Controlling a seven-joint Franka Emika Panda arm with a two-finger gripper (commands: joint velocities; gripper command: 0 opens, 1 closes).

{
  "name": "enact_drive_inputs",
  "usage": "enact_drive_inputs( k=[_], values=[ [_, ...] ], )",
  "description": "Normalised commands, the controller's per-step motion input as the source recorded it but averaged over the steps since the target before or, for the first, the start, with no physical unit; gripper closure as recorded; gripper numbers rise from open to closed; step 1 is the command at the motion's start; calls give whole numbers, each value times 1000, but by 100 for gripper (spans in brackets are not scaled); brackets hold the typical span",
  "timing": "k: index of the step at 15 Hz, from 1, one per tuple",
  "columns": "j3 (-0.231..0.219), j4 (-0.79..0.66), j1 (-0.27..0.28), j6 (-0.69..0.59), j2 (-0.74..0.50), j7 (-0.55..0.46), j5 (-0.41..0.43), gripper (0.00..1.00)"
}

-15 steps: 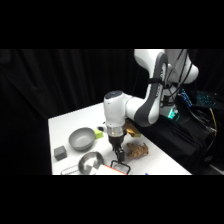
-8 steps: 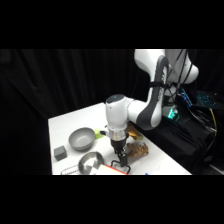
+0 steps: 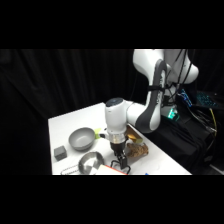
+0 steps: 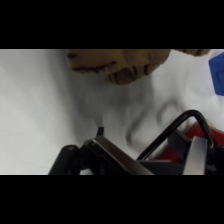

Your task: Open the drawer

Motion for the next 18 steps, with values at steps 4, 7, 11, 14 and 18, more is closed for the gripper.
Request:
enact_drive_inputs(
  k=[4,7,11,14,18],
  values=[
    [42,43,-113,123,18,-189,129,0],
    [28,12,-132,139,0,-208,141,0],
    [49,8,-163,143,38,-255,166,0],
    [67,-8,-197,162,61,-295,181,0],
    [45,-26,-229,173,60,-312,158,0]
  ],
)
